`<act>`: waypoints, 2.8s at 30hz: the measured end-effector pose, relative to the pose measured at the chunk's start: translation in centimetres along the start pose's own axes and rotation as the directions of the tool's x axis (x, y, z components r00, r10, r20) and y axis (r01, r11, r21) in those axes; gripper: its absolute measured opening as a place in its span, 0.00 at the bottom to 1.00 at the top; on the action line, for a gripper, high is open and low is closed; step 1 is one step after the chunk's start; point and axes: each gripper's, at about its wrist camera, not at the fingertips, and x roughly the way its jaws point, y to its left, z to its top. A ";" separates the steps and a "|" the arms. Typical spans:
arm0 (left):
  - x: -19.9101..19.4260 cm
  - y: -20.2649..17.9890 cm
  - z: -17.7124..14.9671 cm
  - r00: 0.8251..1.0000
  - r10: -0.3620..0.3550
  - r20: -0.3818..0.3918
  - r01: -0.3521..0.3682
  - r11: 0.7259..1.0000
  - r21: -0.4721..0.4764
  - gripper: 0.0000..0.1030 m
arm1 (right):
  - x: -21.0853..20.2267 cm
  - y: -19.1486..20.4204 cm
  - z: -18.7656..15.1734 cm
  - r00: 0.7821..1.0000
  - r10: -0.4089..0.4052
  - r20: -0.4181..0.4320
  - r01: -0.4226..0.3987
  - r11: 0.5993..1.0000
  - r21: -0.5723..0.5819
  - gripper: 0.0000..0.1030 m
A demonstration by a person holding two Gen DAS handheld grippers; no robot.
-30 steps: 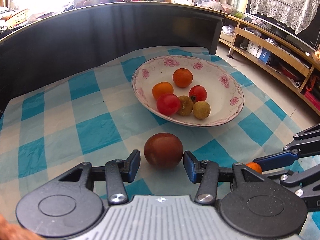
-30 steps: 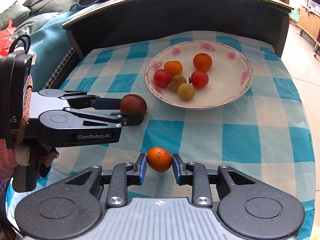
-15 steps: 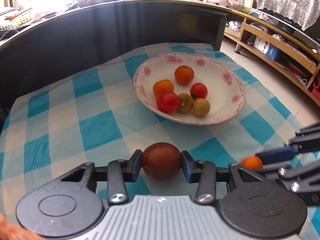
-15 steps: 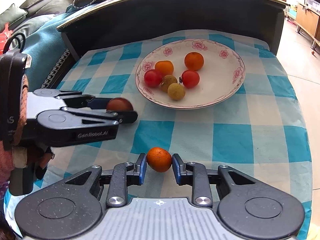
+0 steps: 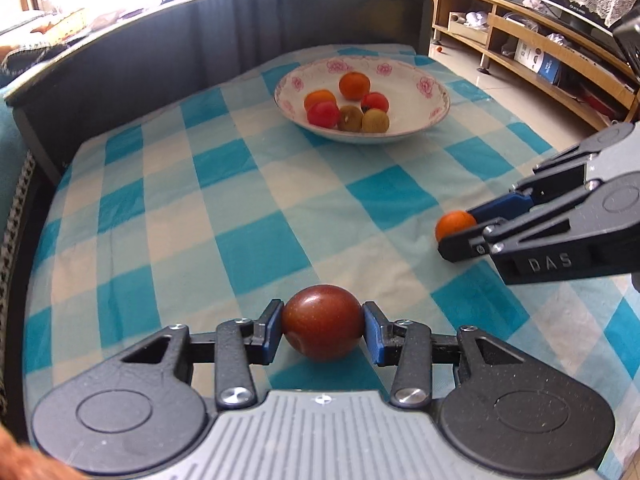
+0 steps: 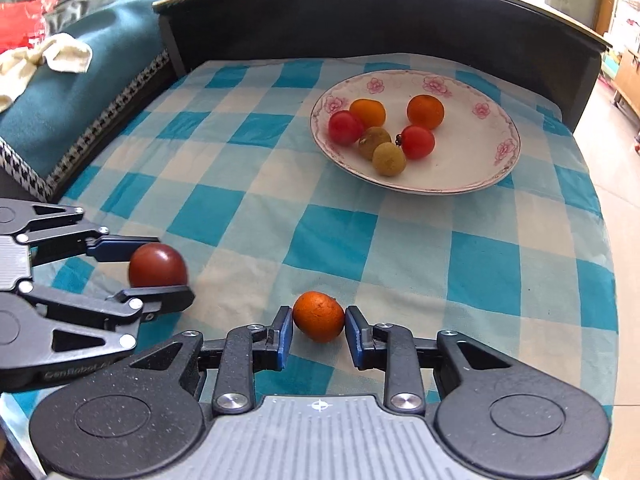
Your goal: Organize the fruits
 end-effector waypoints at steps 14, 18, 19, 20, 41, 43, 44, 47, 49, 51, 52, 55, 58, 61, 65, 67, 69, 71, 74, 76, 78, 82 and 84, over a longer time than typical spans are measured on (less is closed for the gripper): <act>0.5 0.8 -0.4 0.999 -0.039 -0.008 0.040 0.999 0.030 0.52 | 0.3 0.0 -0.3 1.000 -0.007 0.003 0.007 1.000 -0.011 0.24; 0.6 1.0 0.0 0.998 -0.048 -0.032 0.049 0.999 0.014 0.53 | 0.2 -0.2 -0.3 1.000 0.011 0.001 -0.011 1.000 0.006 0.25; 0.6 0.9 0.0 0.998 -0.048 -0.035 0.049 0.999 0.020 0.53 | 0.2 -0.3 -0.3 1.000 0.018 -0.001 -0.018 1.000 0.011 0.25; 0.6 0.9 0.0 0.998 -0.048 -0.035 0.050 0.998 0.031 0.53 | 0.1 -0.3 -0.3 1.000 0.023 -0.001 -0.023 1.000 0.015 0.25; 0.3 1.1 -0.5 0.997 -0.076 -0.001 0.076 0.996 0.043 0.49 | 0.7 -0.3 0.1 0.999 0.041 0.034 -0.042 0.999 0.023 0.27; 0.3 1.1 -0.5 0.997 -0.076 -0.002 0.076 0.996 0.043 0.49 | 0.8 -0.3 0.3 0.998 0.044 0.037 -0.045 0.999 0.019 0.27; 0.3 1.1 -0.5 0.997 -0.076 -0.002 0.076 0.996 0.045 0.49 | 0.9 -0.2 0.3 0.998 0.047 0.039 -0.047 0.999 0.020 0.27; 0.3 1.1 -0.5 0.997 -0.078 -0.002 0.078 0.996 0.046 0.48 | 1.1 -0.2 0.6 0.998 0.048 0.050 -0.049 0.999 0.018 0.30; 0.4 1.2 -0.4 0.997 -0.080 -0.003 0.080 0.996 0.042 0.48 | 1.3 -0.2 0.8 0.997 0.048 0.056 -0.049 0.999 0.016 0.30; 0.4 1.2 -0.3 0.997 -0.081 -0.003 0.081 0.996 0.040 0.48 | 1.4 0.0 1.1 0.996 0.048 0.069 -0.049 0.999 0.009 0.30; 0.5 1.1 -0.3 0.997 -0.080 -0.003 0.080 0.996 0.041 0.48 | 1.5 0.0 1.2 0.996 0.044 0.077 -0.044 0.999 0.006 0.30; 0.5 1.2 -0.2 0.997 -0.082 -0.006 0.082 0.996 0.038 0.48 | 1.9 0.2 1.6 0.998 0.028 0.063 -0.028 1.000 0.000 0.25; 0.5 1.1 -0.1 0.996 -0.083 -0.009 0.084 0.996 0.041 0.48 | 1.7 0.4 1.5 0.998 0.014 0.054 -0.013 1.000 -0.013 0.22; 0.5 1.1 -0.1 0.997 -0.082 -0.009 0.082 0.996 0.045 0.48 | 1.4 0.3 1.2 0.999 0.013 0.039 -0.013 1.000 -0.013 0.23; 0.6 1.0 0.0 0.997 -0.076 -0.008 0.077 0.996 0.049 0.48 | 1.2 0.1 0.9 1.000 0.021 0.023 -0.021 1.000 -0.010 0.23; 0.6 1.0 0.0 0.997 -0.076 -0.009 0.076 0.996 0.046 0.48 | 1.1 0.2 0.7 1.000 0.021 0.022 -0.020 1.000 -0.010 0.23; 0.6 0.9 0.1 0.997 -0.075 -0.010 0.075 0.996 0.049 0.48 | 0.9 0.2 0.6 1.000 0.022 0.020 -0.022 1.000 -0.013 0.22; 0.7 0.9 0.2 0.997 -0.077 -0.011 0.078 0.996 0.048 0.48 | 0.8 0.2 0.5 0.999 0.027 0.018 -0.027 1.000 -0.012 0.22; 0.7 0.9 0.6 0.994 -0.105 -0.011 0.105 0.994 0.036 0.48 | 0.7 0.0 0.5 0.999 0.033 0.019 -0.033 0.999 -0.005 0.22; 0.7 0.6 0.9 0.995 -0.104 0.001 0.104 0.993 0.048 0.48 | 0.5 -0.1 0.6 0.999 0.035 0.024 -0.035 0.999 0.003 0.22; 0.7 0.4 1.4 0.994 -0.105 0.010 0.104 0.993 0.046 0.48 | 0.2 -0.3 0.6 0.999 0.036 0.033 -0.037 0.999 0.013 0.22; 0.6 -0.1 2.7 0.994 -0.105 0.038 0.103 0.993 0.054 0.48 | -0.4 -0.6 0.9 0.998 0.038 0.059 -0.040 0.999 0.031 0.22; 0.6 -0.5 3.5 0.993 -0.109 0.056 0.105 0.993 0.058 0.48 | -0.7 -0.8 1.2 0.997 0.033 0.072 -0.036 0.999 0.036 0.22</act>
